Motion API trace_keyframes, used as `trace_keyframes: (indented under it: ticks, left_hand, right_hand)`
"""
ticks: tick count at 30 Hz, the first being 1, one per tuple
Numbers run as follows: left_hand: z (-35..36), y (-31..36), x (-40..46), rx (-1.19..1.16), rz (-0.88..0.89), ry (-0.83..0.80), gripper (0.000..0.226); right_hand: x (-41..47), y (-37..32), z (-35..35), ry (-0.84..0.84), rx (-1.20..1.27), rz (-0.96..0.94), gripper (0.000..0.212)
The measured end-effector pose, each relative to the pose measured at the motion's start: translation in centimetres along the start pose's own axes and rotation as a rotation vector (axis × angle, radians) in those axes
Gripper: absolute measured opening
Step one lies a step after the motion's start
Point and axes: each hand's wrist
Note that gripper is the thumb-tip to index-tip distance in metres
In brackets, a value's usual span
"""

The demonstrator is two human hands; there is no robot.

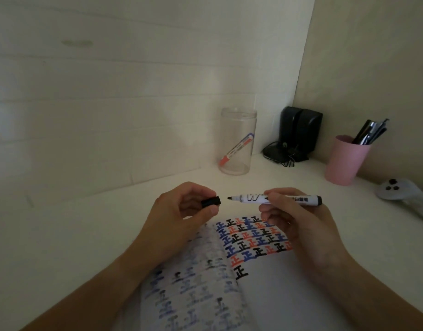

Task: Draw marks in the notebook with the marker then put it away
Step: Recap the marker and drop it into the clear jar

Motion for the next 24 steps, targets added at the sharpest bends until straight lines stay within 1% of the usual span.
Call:
trace_keyframes:
  ticks: [3,6,9,15,16,18,20,22,24]
  left_hand:
    - [0.0,0.1,-0.1,-0.010,0.019,-0.025,0.022]
    - [0.0,0.4,-0.3,-0.033,0.028,-0.051,0.022]
    - [0.1,0.8,-0.5,-0.051,0.050,-0.077,0.023]
    - [-0.3,1.6,-0.7,-0.111,0.072,-0.092,0.024]
    - [-0.3,1.8,-0.8,-0.082,0.084,-0.101,0.021]
    - [-0.4,1.9,-0.8,0.116,0.183,-0.109,0.017]
    - [-0.6,2.1,-1.0,0.285,0.286,-0.126,0.033]
    - [-0.7,2.3,-1.2,0.304,0.320,-0.152,0.042]
    - [-0.6,2.4,-1.4,0.276,0.315,-0.167,0.043]
  right_hand:
    - [-0.1,0.0,0.1,-0.010,-0.019,0.009,0.025]
    - [-0.2,0.0,0.3,-0.024,-0.044,0.022,0.029]
    - [-0.4,0.1,0.5,-0.074,-0.039,0.041,0.034]
    - [-0.8,-0.3,0.6,-0.169,0.013,0.081,0.033]
    - [-0.9,-0.4,0.5,-0.183,0.022,0.086,0.033]
    - [-1.0,-0.4,0.5,-0.205,0.021,0.086,0.033]
    - [-1.1,-0.4,0.5,-0.219,0.013,0.080,0.032]
    - [-1.3,-0.5,0.5,-0.234,0.009,0.067,0.030]
    - [-1.5,-0.7,0.6,-0.254,-0.001,0.046,0.028]
Point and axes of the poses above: each hand's wrist, its own x-axis towards the middle knuckle, its own z-axis out of the palm, y = z × x, and after that the axes turned 5 degrees about y, right-handed
